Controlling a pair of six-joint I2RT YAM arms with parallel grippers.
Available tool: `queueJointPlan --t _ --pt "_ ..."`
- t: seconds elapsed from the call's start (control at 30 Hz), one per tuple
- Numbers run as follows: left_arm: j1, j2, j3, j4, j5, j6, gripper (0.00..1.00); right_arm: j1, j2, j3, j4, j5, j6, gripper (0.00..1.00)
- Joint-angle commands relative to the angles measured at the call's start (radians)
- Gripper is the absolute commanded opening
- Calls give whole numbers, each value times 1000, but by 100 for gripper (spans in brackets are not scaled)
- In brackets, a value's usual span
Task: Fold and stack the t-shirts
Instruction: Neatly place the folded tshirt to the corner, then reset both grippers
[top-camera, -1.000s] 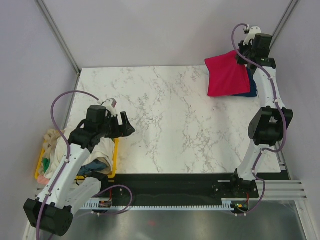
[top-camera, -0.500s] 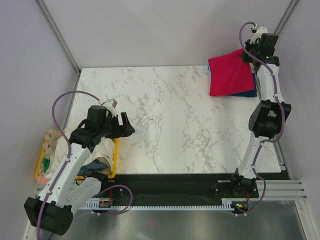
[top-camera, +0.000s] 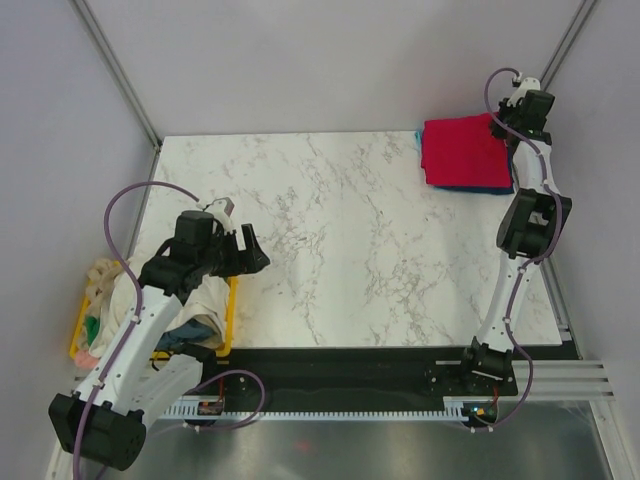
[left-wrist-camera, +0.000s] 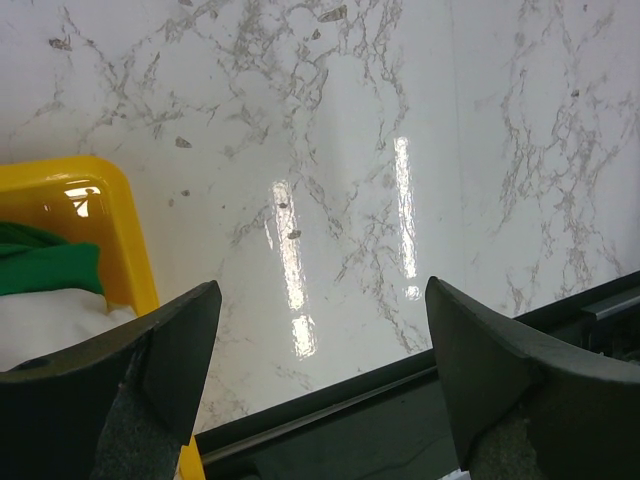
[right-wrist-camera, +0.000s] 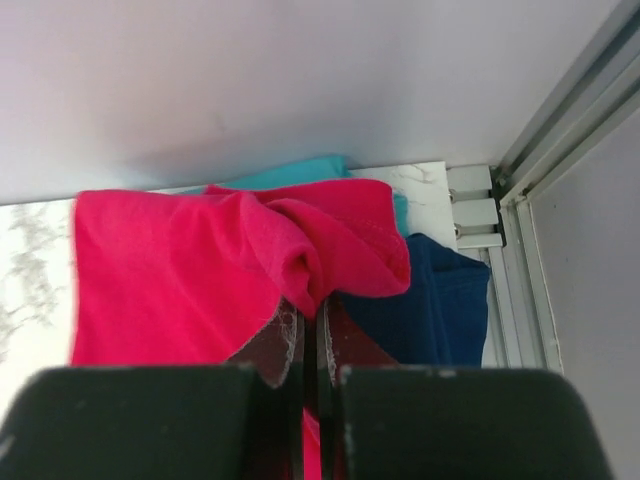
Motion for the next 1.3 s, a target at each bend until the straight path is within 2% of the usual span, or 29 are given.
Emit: queueJointPlan --t 0.0,0.03,0.07,0.13,0.17,0.2,0.27,0.37,0.5,0.7,0.87,0.9,0.93,1.0,1.07,1.2,1.27 --pt "4 5 -1 31 -24 11 90 0 67 52 126 66 10 8" --pt "4 3 1 31 -27 11 90 -2 100 73 131 89 37 14" --pt "4 3 -1 31 -27 11 90 -5 116 90 138 133 51 31" --pt "4 0 -1 31 -26 11 90 -17 160 149 143 199 101 48" --pt "4 -1 1 31 -21 14 89 -25 170 167 146 227 135 74" --pt "4 0 1 29 -21 14 89 -40 176 184 151 242 218 83" --pt "5 0 1 31 -21 14 89 -60 167 181 158 242 284 93" --pt "5 -10 -1 31 -26 14 89 -72 107 135 183 242 321 98" --pt "5 -20 -1 31 -31 14 90 -78 -9 34 230 305 343 98" --pt "5 -44 1 31 -37 16 91 -77 -193 -139 243 194 428 98" --pt "8 -61 2 33 -32 17 94 -40 -439 -443 209 97 560 98" --pt "10 -64 4 29 -34 17 95 -4 -483 -559 209 101 562 98" --pt "11 -76 8 31 -35 17 95 21 -569 -619 212 115 568 98" --pt "15 -93 15 33 -37 17 97 110 -641 -768 226 124 571 98" --pt "15 -122 39 45 -34 8 98 177 -729 -846 224 126 570 98" --pt "15 -119 209 49 37 -90 98 386 -858 -1055 229 117 534 98" --pt "15 -112 278 68 77 -168 99 432 -921 -1135 255 84 546 98"
